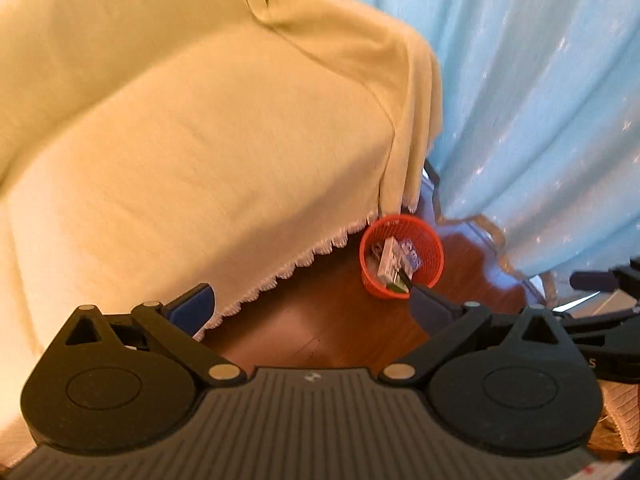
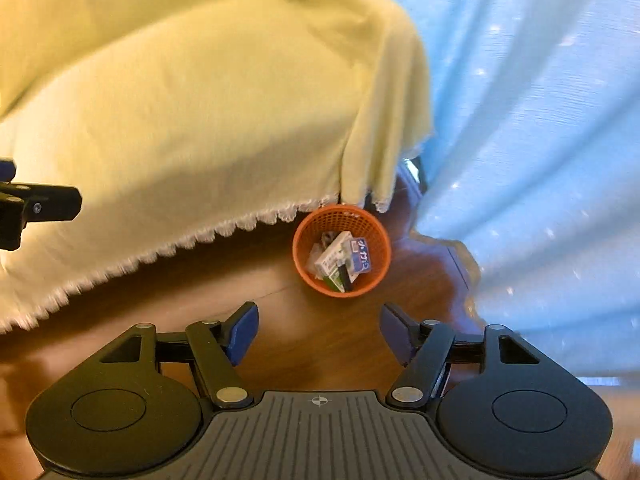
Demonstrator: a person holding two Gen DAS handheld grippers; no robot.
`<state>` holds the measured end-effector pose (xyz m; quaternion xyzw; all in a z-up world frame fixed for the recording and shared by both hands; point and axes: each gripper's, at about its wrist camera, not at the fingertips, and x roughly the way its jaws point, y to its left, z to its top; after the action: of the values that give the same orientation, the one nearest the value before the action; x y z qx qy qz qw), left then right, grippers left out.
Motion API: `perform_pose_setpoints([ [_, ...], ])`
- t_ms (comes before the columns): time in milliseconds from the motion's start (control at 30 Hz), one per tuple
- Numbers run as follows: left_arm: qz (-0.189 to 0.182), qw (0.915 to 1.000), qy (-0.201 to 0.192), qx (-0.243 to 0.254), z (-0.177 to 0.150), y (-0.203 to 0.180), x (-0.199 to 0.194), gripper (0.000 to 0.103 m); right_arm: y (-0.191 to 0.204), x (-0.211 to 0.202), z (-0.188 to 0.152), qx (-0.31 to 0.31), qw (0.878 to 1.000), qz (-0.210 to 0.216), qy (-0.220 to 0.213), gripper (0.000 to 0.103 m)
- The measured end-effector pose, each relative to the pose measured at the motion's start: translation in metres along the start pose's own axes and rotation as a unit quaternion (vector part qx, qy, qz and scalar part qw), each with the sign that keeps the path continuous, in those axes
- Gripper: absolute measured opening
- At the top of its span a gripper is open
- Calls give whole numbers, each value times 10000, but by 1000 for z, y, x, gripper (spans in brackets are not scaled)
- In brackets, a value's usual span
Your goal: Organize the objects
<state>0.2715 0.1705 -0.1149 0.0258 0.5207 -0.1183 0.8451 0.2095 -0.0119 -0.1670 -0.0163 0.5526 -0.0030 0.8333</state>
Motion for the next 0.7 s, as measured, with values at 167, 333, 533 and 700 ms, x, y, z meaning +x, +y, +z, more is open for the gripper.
perform_pose_setpoints([
  [167, 50, 9994, -342, -26, 6, 10, -67, 102, 15, -58, -4, 573, 9979, 65, -310, 66],
  [333, 30, 9983, -573, 78, -4, 17, -118, 102, 34, -105, -17, 909, 9942, 87, -560, 66],
  [533, 76, 9984, -560, -104, -27, 29, -162, 102, 54, -153, -36, 961, 9922, 125, -789, 66],
  [700, 130, 9976, -618, -289, -37, 33, -188, 102, 54, -174, -42, 834, 9918, 176, -952, 66],
])
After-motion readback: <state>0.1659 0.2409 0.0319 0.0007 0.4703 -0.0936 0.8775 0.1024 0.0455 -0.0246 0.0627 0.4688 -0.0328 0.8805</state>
